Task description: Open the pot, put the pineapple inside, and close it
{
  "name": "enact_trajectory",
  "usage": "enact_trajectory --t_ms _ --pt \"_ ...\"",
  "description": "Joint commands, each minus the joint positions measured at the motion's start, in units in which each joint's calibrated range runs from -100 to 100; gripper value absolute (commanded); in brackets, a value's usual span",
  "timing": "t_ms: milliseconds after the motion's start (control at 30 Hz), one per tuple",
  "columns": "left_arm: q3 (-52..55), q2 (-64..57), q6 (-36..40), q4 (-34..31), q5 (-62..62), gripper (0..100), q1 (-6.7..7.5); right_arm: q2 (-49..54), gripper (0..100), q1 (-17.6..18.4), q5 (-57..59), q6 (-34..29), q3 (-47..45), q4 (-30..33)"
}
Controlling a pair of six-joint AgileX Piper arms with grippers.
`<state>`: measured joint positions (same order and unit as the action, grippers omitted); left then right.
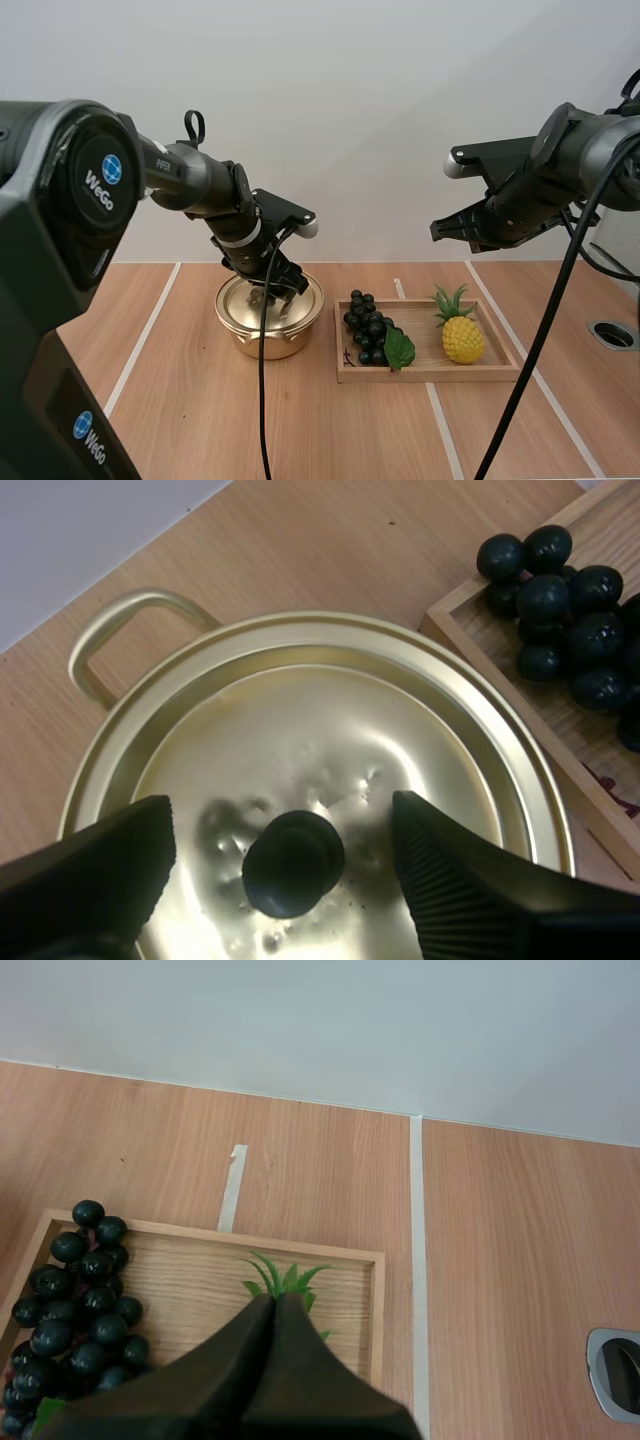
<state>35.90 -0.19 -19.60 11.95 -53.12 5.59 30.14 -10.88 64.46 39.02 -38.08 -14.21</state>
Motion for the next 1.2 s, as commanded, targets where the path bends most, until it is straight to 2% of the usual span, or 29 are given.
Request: enact_trajectory --t_ms 0,67,133,167,267,333,633,767,833,933,967,1167 --pt "-0.2 1.0 -0.1 0.4 0.0 100 0.2 0.4 0 -0.2 -0.4 0.4 0.0 -0.1" --pt "-0.2 1.0 -0.1 0.8 0.0 100 0.2 0.4 0 -0.2 -0.4 0.4 0.0 -0.1" --pt "-0.2 1.0 0.1 0.9 -1.6 94 0.2 0.4 0 -0.2 -0.4 0.4 0.0 -0.1" --pt "-0.2 1.0 0.1 0.9 -2.3 90 0.2 0.4 0 -0.2 -0.4 0.4 0.0 -0.1" --pt "-0.2 1.0 0.1 0.9 -3.2 67 0.2 0.4 0 -0.2 -0.4 0.4 0.0 -0.1" --pt "-0.2 1.0 0.7 0.9 -3.8 58 0.2 0.4 0 -0.2 -0.4 0.4 0.0 -0.1" --pt "-0.2 1.0 1.2 -0.2 -6.2 57 0.2 0.4 0 -0.2 -1.1 0.4 0.0 -0.1" --pt "-0.2 1.0 3.4 -2.1 -6.4 50 0.2 0.4 0 -0.2 -1.1 0.4 0.0 -0.1" --pt "-0.2 1.0 3.4 -2.3 -6.4 39 0.2 0.4 0 -0.2 -1.1 0.4 0.0 -0.2" --pt "-0.2 1.0 3.4 -2.6 -6.4 3 0.2 0.4 0 -0.2 -1.1 0.1 0.0 -0.5" --pt "-0.2 1.0 3.4 -3.3 -6.4 0 0.2 0.4 0 -0.2 -1.1 0.1 0.0 -0.5" --pt "-0.8 0.8 3.3 -3.6 -6.3 0 0.2 0.4 0 -0.2 -1.8 0.1 0.0 -0.6"
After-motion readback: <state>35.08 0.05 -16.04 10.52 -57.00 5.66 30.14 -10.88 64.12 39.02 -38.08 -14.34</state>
